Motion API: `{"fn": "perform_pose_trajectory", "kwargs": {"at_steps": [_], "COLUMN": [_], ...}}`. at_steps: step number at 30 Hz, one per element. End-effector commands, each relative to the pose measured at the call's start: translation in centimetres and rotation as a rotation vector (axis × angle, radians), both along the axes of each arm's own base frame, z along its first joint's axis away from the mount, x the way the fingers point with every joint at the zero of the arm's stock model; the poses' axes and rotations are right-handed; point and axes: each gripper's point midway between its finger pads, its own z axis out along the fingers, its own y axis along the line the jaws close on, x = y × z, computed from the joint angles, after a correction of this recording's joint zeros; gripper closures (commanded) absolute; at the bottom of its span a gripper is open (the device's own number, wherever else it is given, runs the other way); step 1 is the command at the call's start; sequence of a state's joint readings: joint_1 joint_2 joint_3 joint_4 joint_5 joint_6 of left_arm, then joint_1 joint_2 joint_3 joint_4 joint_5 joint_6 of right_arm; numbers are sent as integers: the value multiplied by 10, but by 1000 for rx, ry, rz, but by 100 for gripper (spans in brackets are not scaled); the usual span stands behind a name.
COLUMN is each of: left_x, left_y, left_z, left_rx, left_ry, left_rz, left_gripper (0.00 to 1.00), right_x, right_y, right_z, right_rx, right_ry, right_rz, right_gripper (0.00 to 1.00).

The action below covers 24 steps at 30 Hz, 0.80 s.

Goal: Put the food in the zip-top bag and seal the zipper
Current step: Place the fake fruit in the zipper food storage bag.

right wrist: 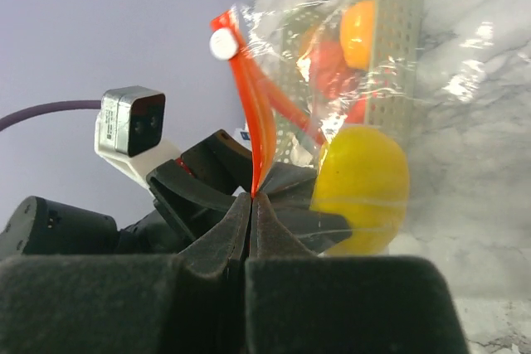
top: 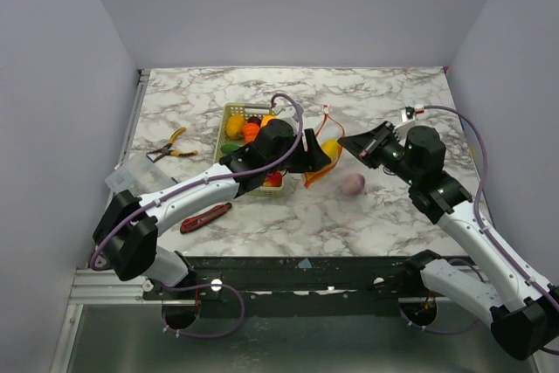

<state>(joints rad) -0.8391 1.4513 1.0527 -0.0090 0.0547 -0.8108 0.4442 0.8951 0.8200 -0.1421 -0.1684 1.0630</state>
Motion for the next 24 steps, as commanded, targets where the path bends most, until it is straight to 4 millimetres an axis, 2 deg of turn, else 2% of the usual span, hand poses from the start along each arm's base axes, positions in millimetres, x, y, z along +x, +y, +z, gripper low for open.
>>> {"fn": "perform_pose_trajectory", "kwargs": {"at_steps": [1,7,9,13,14,15,20,24], "left_x": [-10,1,6,11,11,10,-9,-24], "left_y": [2,-7,-11,-18,-19,-18,-7,15], "left_z": [2,8,11,18,23,28,59,68], "left_rx": [63,37,12,-53,-66,-70,-63,9], "left_ry": [81,175,206,270,255,237,82,-32], "left_rz": [-29,16,29,43,36,25,-115,-175], "left_gripper": [100,100,94,52,25,15,11,19], "right_x": [2,0,0,2,3,4,5,5], "right_y": [2,5,5,1,-2,-4,-14,-17], "right_z": [-8,-16,-14,-18,-20,-22,-31,-33], "right_rx": [-8,1,7,1,-4,-2,-60,-118], "right_ry": [-31,-1,2,38,45,54,77,76], "right_rz": [10,23,22,-14,-31,-48,-88,-85], "right_gripper": [100,100,100,100,100,100,100,100]}}
